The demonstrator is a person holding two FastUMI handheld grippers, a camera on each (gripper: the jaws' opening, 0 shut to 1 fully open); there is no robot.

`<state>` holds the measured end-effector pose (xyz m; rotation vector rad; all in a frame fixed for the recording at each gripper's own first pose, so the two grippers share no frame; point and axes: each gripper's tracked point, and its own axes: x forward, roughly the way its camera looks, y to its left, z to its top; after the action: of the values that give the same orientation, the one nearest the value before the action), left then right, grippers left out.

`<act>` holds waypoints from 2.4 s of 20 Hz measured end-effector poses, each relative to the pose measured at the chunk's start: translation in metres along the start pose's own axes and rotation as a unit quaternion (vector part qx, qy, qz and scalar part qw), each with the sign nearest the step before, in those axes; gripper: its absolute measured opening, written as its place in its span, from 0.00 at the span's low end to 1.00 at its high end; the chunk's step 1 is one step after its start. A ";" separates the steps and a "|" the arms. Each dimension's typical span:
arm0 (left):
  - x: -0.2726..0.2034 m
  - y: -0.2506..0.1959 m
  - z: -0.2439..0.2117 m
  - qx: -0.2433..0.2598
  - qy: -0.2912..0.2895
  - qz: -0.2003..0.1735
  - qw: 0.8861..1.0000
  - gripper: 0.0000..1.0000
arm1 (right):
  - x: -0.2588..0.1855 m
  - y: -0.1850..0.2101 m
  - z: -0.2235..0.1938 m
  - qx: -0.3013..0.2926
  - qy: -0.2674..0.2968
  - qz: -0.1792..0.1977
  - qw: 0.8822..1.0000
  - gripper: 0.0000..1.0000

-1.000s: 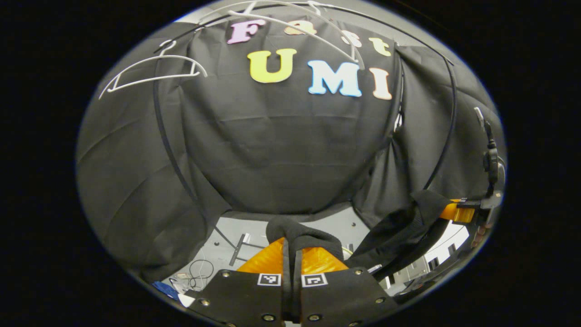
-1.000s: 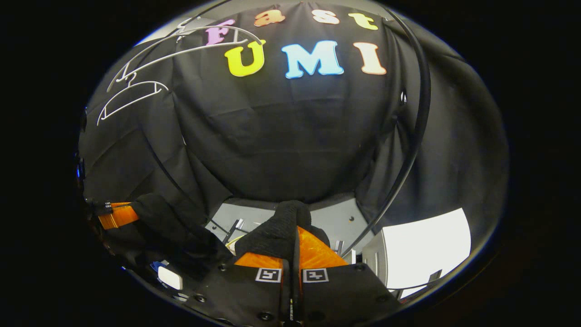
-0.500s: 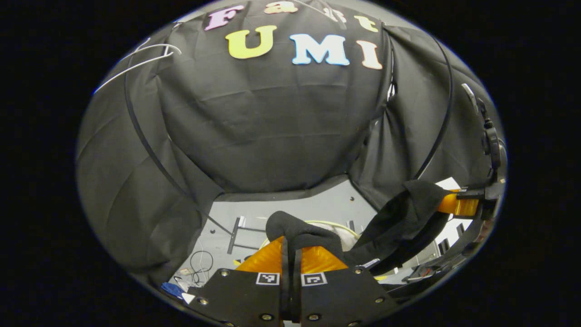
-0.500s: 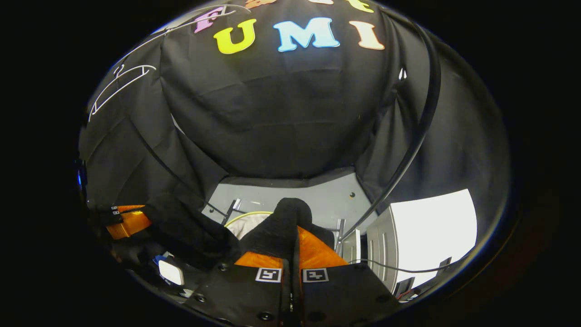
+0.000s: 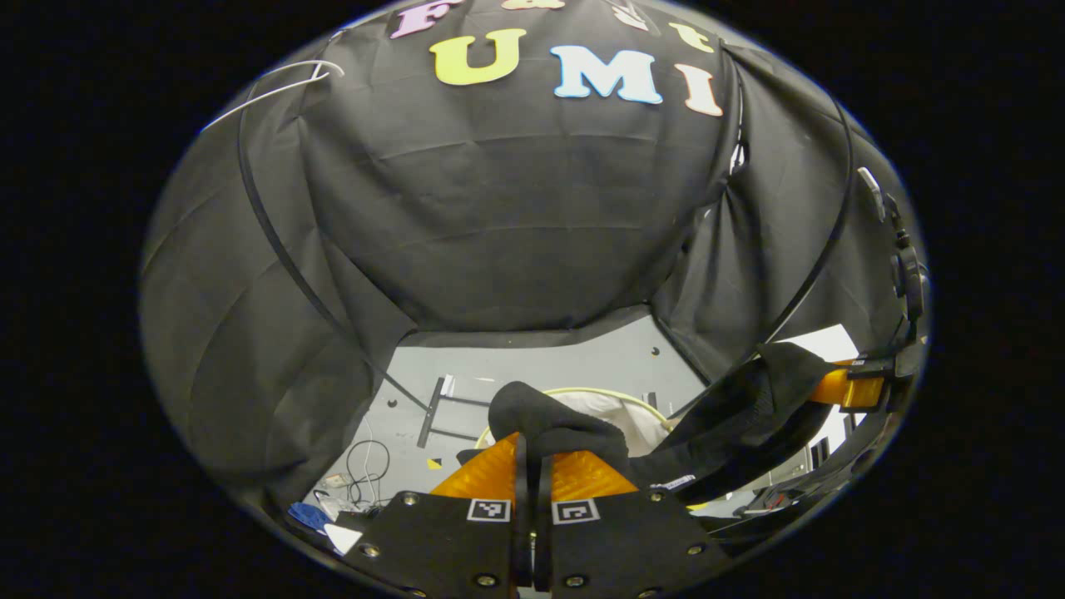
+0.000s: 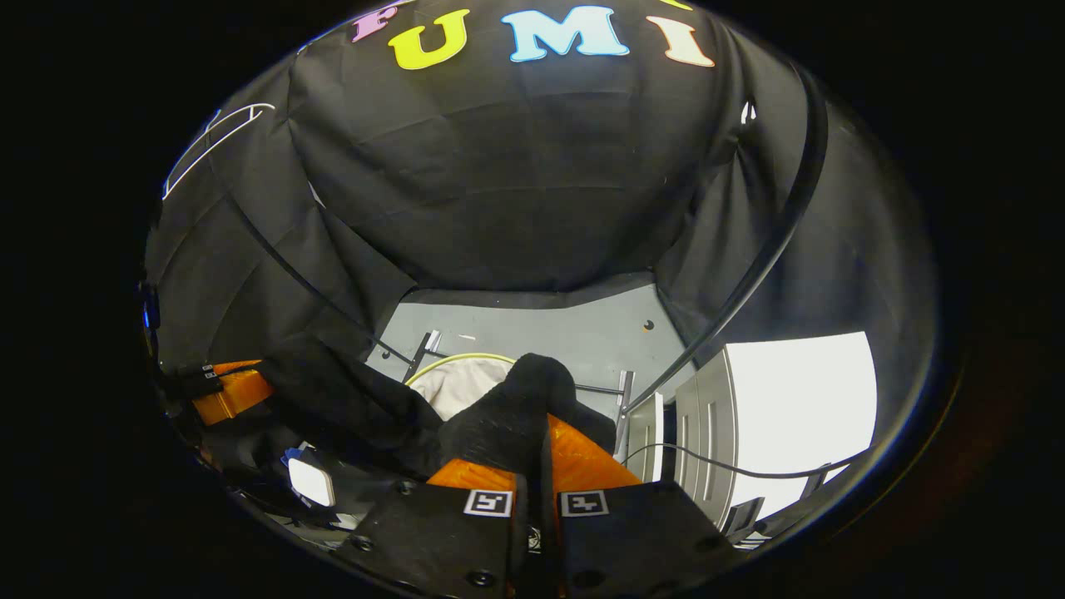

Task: Grasp the clothes on the hanger with both hands and then place them into the laundry hamper below.

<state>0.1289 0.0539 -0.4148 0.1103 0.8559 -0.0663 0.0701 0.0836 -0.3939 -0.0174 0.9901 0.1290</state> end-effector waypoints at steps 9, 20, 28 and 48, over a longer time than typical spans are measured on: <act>-0.004 0.004 0.003 0.012 -0.010 -0.009 1.000 0.52 | -0.003 0.045 -0.001 -0.022 0.004 0.066 0.998 0.68; -0.075 0.011 -0.005 -0.019 -0.053 0.005 0.998 0.98 | -0.064 0.019 0.024 -0.026 -0.068 0.022 0.997 0.98; -0.155 -0.016 0.068 0.003 -0.149 -0.001 0.989 0.98 | -0.162 -0.046 0.058 0.024 -0.172 -0.039 0.984 0.98; -0.440 -0.115 0.256 -0.057 -0.447 0.027 0.892 0.96 | -0.394 -0.148 0.171 0.062 -0.480 -0.054 0.874 0.92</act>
<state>0.0216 -0.0858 0.0763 -0.0151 -0.0718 -0.0092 0.0161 -0.0901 0.0227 0.1022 -0.0062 -0.0369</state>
